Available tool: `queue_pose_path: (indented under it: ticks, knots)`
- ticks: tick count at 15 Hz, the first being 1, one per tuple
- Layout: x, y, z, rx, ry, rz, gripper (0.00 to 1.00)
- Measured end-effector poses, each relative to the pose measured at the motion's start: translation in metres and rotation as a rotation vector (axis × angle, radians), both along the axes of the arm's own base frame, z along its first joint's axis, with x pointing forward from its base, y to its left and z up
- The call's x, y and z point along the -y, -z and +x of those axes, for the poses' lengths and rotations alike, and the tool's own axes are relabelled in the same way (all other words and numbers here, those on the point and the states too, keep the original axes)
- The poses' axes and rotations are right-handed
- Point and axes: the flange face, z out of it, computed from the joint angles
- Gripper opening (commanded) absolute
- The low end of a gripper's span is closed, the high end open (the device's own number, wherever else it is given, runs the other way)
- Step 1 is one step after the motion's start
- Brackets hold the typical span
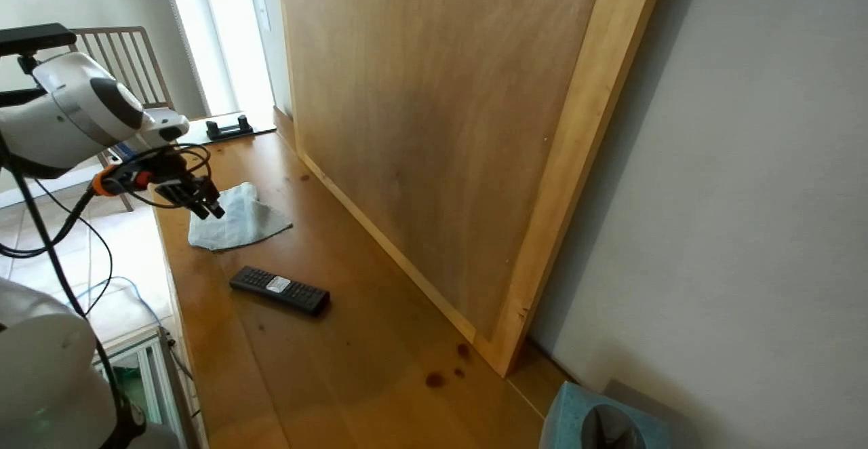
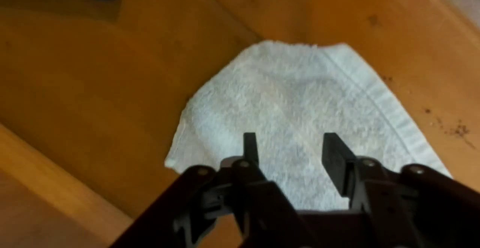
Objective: Spread the towel out
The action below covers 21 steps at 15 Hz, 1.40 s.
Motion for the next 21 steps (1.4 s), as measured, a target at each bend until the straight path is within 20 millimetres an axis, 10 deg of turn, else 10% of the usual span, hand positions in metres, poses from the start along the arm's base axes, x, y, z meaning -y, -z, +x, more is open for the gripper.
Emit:
queue_pose_path:
  ticks: [4, 6, 16, 21]
  knots:
    - [-0.003, -0.036, 0.030, 0.191, -0.039, 0.024, 1.00]
    - [0.004, -0.043, 0.052, 0.288, 0.011, 0.048, 0.71]
    - [0.014, 0.022, 0.095, 0.276, 0.205, 0.219, 0.05]
    - [0.000, 0.045, 0.095, 0.175, 0.226, 0.275, 0.00]
